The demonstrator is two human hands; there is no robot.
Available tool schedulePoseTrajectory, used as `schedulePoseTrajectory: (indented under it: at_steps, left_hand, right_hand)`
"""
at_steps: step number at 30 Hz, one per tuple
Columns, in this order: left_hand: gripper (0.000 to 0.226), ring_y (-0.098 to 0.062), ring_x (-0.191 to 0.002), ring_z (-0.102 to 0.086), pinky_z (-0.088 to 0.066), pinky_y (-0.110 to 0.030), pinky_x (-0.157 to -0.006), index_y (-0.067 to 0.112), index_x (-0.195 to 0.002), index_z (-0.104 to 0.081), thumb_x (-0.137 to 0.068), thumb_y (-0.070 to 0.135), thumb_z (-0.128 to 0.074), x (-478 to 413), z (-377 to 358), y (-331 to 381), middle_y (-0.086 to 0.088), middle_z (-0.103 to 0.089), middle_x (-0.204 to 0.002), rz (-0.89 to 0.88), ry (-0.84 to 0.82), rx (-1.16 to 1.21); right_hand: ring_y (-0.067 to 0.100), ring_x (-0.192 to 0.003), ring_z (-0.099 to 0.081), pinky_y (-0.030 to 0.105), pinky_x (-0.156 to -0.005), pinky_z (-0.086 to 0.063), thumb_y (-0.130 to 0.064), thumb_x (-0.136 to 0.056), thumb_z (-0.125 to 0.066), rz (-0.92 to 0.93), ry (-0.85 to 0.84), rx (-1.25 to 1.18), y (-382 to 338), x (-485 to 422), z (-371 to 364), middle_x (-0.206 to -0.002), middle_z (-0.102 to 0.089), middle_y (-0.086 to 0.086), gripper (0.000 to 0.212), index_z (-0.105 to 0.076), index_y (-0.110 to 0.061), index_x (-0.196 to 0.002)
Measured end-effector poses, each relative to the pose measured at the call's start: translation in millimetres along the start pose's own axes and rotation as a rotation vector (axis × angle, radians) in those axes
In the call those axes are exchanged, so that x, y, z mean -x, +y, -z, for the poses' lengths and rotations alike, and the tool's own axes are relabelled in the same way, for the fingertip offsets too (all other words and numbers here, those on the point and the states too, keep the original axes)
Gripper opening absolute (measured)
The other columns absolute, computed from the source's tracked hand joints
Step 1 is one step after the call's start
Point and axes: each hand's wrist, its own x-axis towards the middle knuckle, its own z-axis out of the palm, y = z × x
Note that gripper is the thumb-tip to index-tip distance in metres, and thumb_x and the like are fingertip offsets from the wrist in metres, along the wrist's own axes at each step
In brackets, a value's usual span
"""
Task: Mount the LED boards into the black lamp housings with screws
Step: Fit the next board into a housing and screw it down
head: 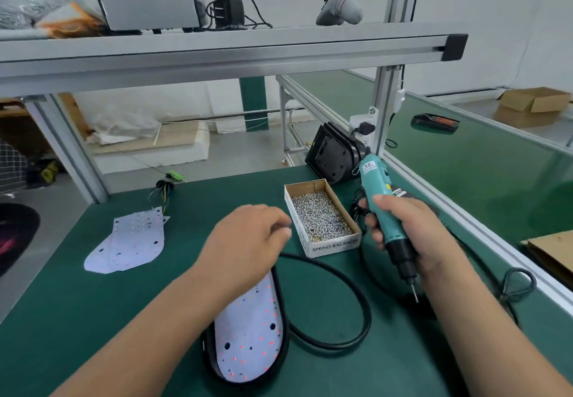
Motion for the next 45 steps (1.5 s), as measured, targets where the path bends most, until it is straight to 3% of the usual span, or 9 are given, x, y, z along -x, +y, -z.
schedulePoseTrajectory:
  at_steps: [5,10,14,18,29,34,36,40,45]
  left_hand:
    - [0.021,-0.031,-0.105,-0.058,-0.051,-0.041,-0.080,0.018,-0.090,-0.067,-0.102,0.029,-0.053,-71.6,-39.3,33.6,-0.003,-0.070,-0.096,-0.151,-0.205,-0.330]
    - [0.018,-0.026,-0.093,-0.053,-0.030,-0.041,-0.082,0.024,-0.082,-0.061,-0.100,0.026,-0.060,-105.7,-71.3,40.4,0.006,-0.056,-0.082,-0.132,-0.273,-0.532]
    - [0.016,-0.028,-0.081,-0.055,-0.033,-0.038,-0.080,0.020,-0.078,-0.065,-0.093,0.014,-0.063,-110.8,-87.4,32.0,0.006,-0.057,-0.075,-0.043,-0.285,-0.480]
    - [0.016,-0.027,-0.092,-0.065,-0.037,-0.036,-0.078,0.024,-0.101,-0.078,-0.092,0.015,-0.067,-108.4,-86.2,30.4,0.001,-0.075,-0.097,-0.046,-0.247,-0.449]
    - [0.017,-0.029,-0.079,-0.065,-0.041,-0.032,-0.058,0.020,-0.089,-0.075,-0.091,0.008,-0.063,-106.9,-76.9,39.3,-0.001,-0.068,-0.082,0.000,-0.222,-0.344]
    - [0.018,-0.026,-0.080,-0.070,-0.060,-0.042,-0.076,0.008,-0.092,-0.076,-0.100,0.015,-0.062,-108.8,-55.7,37.9,-0.006,-0.074,-0.091,0.146,-0.228,0.138]
    - [0.016,-0.020,-0.067,-0.063,-0.065,-0.042,-0.069,0.003,-0.092,-0.071,-0.102,0.010,-0.061,-105.7,-41.4,37.8,-0.008,-0.068,-0.084,0.333,-0.198,0.619]
    - [0.018,-0.014,-0.065,-0.050,-0.051,-0.020,-0.050,0.007,-0.092,-0.060,-0.108,0.009,-0.052,-84.2,-0.9,32.1,-0.006,-0.057,-0.076,0.636,-0.248,1.758]
    - [0.017,-0.014,-0.064,-0.046,-0.034,-0.017,-0.043,0.009,-0.089,-0.060,-0.101,0.012,-0.048,-18.3,36.4,7.5,-0.005,-0.055,-0.080,0.691,-0.192,1.956]
  right_hand:
    - [0.016,-0.051,-0.051,0.024,-0.042,-0.043,-0.025,-0.101,-0.057,-0.021,0.033,-0.136,6.3,-5.4,-2.2,-0.075,-0.060,0.007,0.027,-0.067,-0.002,-0.112]
    - [0.016,-0.052,-0.051,0.025,-0.042,-0.043,-0.033,-0.085,-0.065,-0.019,0.044,-0.140,9.9,-6.5,-4.1,-0.075,-0.060,0.006,0.040,-0.067,-0.003,-0.112]
    - [0.018,-0.052,-0.051,0.027,-0.042,-0.043,-0.031,-0.080,-0.069,-0.028,0.014,-0.134,11.9,-7.1,-7.7,-0.076,-0.061,0.009,0.045,-0.066,-0.001,-0.114]
    - [0.020,-0.052,-0.051,0.027,-0.043,-0.043,-0.030,-0.080,-0.071,-0.018,-0.001,-0.113,14.5,-8.2,-9.7,-0.077,-0.061,0.011,0.051,-0.065,0.003,-0.118]
    - [0.019,-0.052,-0.051,0.028,-0.043,-0.043,-0.028,-0.082,-0.068,0.026,0.013,-0.135,13.3,-8.3,-7.5,-0.077,-0.060,0.010,0.043,-0.067,0.001,-0.114]
    - [0.018,-0.051,-0.050,0.026,-0.043,-0.042,-0.028,-0.082,-0.068,0.005,0.007,-0.152,11.4,-6.0,-9.5,-0.075,-0.059,0.009,0.041,-0.067,0.000,-0.112]
    - [0.017,-0.051,-0.050,0.025,-0.042,-0.042,-0.029,-0.082,-0.067,-0.009,0.002,-0.171,11.0,-5.2,-9.9,-0.075,-0.058,0.008,0.041,-0.068,-0.001,-0.112]
    - [0.015,-0.051,-0.049,0.023,-0.042,-0.041,-0.027,-0.097,-0.057,-0.024,0.008,-0.248,8.9,-3.6,-9.6,-0.074,-0.055,0.006,0.030,-0.066,-0.001,-0.111]
    - [0.012,-0.050,-0.049,0.020,-0.041,-0.043,-0.027,-0.101,-0.051,-0.019,0.048,-0.410,0.0,3.1,-15.0,-0.073,-0.053,0.003,0.028,-0.062,-0.003,-0.112]
